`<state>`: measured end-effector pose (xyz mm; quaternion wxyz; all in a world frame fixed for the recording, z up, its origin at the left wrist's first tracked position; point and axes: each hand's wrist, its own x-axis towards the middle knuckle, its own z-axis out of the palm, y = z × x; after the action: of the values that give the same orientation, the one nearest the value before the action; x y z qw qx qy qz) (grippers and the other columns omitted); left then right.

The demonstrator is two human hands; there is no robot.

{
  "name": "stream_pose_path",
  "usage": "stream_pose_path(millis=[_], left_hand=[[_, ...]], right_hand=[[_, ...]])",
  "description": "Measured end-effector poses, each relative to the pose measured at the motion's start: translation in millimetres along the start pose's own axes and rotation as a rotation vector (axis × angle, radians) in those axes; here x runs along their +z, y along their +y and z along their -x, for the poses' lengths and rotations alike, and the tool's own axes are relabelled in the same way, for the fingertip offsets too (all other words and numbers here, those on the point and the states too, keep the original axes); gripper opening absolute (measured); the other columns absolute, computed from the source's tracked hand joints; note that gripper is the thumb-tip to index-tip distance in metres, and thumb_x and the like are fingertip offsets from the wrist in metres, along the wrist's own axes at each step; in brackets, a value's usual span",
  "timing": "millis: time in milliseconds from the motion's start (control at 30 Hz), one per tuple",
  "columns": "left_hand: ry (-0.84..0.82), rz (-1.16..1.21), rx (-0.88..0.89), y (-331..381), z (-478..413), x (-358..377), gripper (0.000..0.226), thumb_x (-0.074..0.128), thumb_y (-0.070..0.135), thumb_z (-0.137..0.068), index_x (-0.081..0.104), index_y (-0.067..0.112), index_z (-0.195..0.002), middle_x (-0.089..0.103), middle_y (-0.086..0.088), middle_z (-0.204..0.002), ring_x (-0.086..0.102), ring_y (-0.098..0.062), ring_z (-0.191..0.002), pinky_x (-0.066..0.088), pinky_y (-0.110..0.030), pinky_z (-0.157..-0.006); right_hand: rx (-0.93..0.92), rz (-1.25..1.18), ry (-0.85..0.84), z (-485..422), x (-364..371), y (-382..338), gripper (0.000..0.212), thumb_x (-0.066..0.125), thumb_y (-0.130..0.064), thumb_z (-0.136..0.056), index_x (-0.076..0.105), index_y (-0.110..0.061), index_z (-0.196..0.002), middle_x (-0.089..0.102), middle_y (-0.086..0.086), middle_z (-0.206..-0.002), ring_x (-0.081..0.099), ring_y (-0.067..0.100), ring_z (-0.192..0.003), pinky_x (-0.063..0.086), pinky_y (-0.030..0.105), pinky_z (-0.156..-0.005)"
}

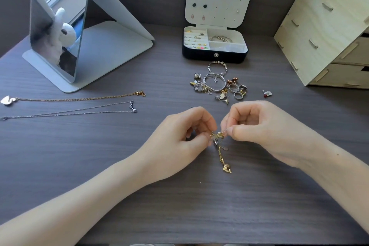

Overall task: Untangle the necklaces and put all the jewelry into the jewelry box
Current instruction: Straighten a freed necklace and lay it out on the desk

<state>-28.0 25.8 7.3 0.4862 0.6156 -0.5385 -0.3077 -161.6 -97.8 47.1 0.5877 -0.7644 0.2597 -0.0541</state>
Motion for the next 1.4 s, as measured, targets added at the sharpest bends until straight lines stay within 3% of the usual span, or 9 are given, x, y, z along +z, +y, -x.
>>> stream_pose_path(millis=[133, 267, 433, 633, 733, 900, 1100, 1233, 1400], left_hand=[[0.008, -0.067, 0.038, 1.9, 0.9, 0.6, 0.005, 0.062, 0.025, -0.08, 0.062, 0.02, -0.083, 0.052, 0.011, -0.065, 0.044, -0.005, -0.062, 0.035, -0.015, -0.061], [0.049, -0.101, 0.039, 0.1, 0.1, 1.4, 0.007, 0.065, 0.027, -0.079, 0.064, 0.02, -0.078, 0.048, 0.007, -0.062, 0.043, -0.006, -0.058, 0.034, -0.014, -0.058], [0.069, -0.156, 0.023, 1.3, -0.3, 1.9, 0.008, 0.063, 0.027, -0.078, 0.066, 0.022, -0.072, 0.047, 0.01, -0.058, 0.041, -0.005, -0.055, 0.031, -0.01, -0.055], [0.106, -0.193, 0.018, 0.8, 0.2, 2.4, 0.009, 0.062, 0.029, -0.077, 0.063, 0.027, -0.069, 0.042, 0.01, -0.052, 0.038, -0.005, -0.049, 0.028, -0.01, -0.051], [0.129, -0.246, 0.051, 0.4, 0.7, 2.5, 0.009, 0.062, 0.029, -0.079, 0.061, 0.029, -0.07, 0.038, 0.009, -0.052, 0.037, -0.004, -0.048, 0.027, -0.01, -0.05], [0.138, -0.355, 0.08, -1.3, 1.1, 2.5, 0.009, 0.06, 0.03, -0.081, 0.062, 0.029, -0.072, 0.037, 0.011, -0.052, 0.038, -0.002, -0.05, 0.027, -0.01, -0.051], [0.128, -0.346, 0.073, -1.4, 1.4, 1.7, 0.008, 0.059, 0.031, -0.082, 0.06, 0.031, -0.074, 0.038, 0.012, -0.052, 0.038, -0.002, -0.05, 0.028, -0.009, -0.051], [0.121, -0.335, 0.084, -3.4, 1.8, 1.2, 0.009, 0.06, 0.029, -0.083, 0.065, 0.023, -0.078, 0.033, 0.01, -0.051, 0.036, -0.002, -0.05, 0.027, -0.01, -0.051], [0.1, -0.339, 0.078, -3.0, 2.8, -0.3, 0.012, 0.058, 0.03, -0.084, 0.066, 0.022, -0.08, 0.036, 0.009, -0.053, 0.037, -0.003, -0.051, 0.027, -0.009, -0.051]], right_hand=[[-0.035, 0.042, -0.005, -0.1, 0.9, 1.1, 0.023, 0.065, -0.003, -0.067, 0.06, -0.019, -0.052, 0.067, 0.006, -0.07, 0.057, 0.011, -0.063, 0.045, 0.023, -0.063], [-0.069, 0.102, 0.012, 1.8, 3.5, 1.8, 0.012, 0.063, -0.014, -0.061, 0.061, -0.024, -0.055, 0.068, 0.006, -0.072, 0.056, 0.011, -0.06, 0.047, 0.023, -0.06], [-0.127, 0.087, 0.024, 1.9, 4.1, 1.3, 0.027, 0.069, 0.002, -0.066, 0.053, -0.02, -0.066, 0.065, 0.002, -0.066, 0.048, 0.014, -0.059, 0.044, 0.03, -0.06], [-0.074, 0.046, -0.039, 1.3, 0.9, 4.8, 0.022, 0.059, -0.004, -0.061, 0.057, -0.014, -0.081, 0.058, -0.004, -0.064, 0.046, 0.014, -0.061, 0.04, 0.025, -0.059], [-0.066, 0.227, -0.005, 3.1, 3.7, 5.8, 0.02, 0.064, -0.003, -0.069, 0.062, -0.02, -0.079, 0.057, -0.009, -0.061, 0.044, 0.008, -0.056, 0.041, 0.026, -0.058], [-0.178, 0.68, 0.152, 8.4, 13.7, 0.9, 0.02, 0.061, -0.013, -0.071, 0.06, -0.032, -0.066, 0.052, -0.035, -0.06, 0.051, -0.004, -0.061, 0.037, 0.007, -0.058], [-0.016, 0.439, 0.115, 8.6, 7.5, -1.9, 0.01, 0.059, -0.02, -0.071, 0.065, -0.024, -0.065, 0.058, -0.014, -0.054, 0.047, -0.001, -0.05, 0.038, 0.01, -0.051], [0.143, 0.33, -0.012, 6.3, 0.8, -4.0, 0.013, 0.059, -0.016, -0.075, 0.066, -0.019, -0.065, 0.064, -0.005, -0.063, 0.051, 0.009, -0.063, 0.041, 0.026, -0.065], [0.204, 0.276, -0.143, 5.7, -3.8, -7.6, 0.011, 0.066, -0.019, -0.068, 0.062, -0.021, -0.058, 0.057, -0.013, -0.053, 0.045, -0.001, -0.05, 0.033, 0.009, -0.052]])
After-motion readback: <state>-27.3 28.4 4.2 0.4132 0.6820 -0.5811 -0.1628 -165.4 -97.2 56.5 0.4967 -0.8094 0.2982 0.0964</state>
